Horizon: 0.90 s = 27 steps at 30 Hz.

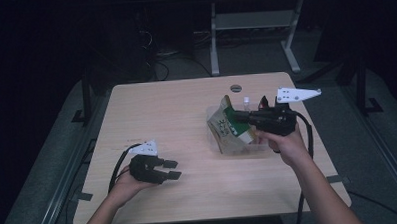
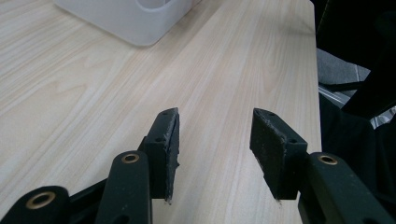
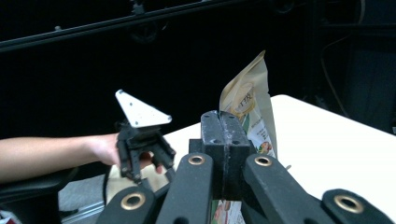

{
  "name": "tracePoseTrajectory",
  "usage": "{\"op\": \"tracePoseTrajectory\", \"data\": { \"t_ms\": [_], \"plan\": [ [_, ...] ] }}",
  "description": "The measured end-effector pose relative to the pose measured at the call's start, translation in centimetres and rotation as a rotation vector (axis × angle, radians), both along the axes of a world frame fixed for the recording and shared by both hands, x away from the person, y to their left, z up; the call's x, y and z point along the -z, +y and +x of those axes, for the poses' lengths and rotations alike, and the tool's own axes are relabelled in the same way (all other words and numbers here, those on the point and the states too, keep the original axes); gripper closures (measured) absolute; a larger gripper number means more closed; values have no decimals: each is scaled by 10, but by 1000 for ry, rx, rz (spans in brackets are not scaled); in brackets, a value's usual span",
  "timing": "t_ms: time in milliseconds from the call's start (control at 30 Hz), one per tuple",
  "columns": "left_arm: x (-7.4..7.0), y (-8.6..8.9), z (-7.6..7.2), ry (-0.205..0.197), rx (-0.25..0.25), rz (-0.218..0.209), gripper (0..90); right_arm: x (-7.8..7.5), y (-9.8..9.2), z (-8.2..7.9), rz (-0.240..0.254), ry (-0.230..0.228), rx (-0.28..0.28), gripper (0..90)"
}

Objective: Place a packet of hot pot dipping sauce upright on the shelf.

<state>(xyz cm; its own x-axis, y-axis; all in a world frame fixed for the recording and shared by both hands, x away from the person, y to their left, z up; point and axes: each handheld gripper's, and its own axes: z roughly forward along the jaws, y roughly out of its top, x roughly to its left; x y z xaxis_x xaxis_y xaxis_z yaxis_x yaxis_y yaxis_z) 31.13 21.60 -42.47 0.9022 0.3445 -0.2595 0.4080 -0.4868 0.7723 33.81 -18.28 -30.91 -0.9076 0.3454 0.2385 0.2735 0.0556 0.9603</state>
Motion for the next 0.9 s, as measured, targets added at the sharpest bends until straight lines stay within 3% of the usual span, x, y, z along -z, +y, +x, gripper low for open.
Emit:
{"op": "tracePoseTrajectory", "data": {
  "t_ms": [300, 900],
  "plan": [
    [1, 0, 0, 4, 3, 0, 520, -2, -7, 19, -2, 3, 77, 900],
    [2, 1, 2, 8, 20, 15, 520, 19, -4, 43, -16, 45, 175, 900]
  ]
}}
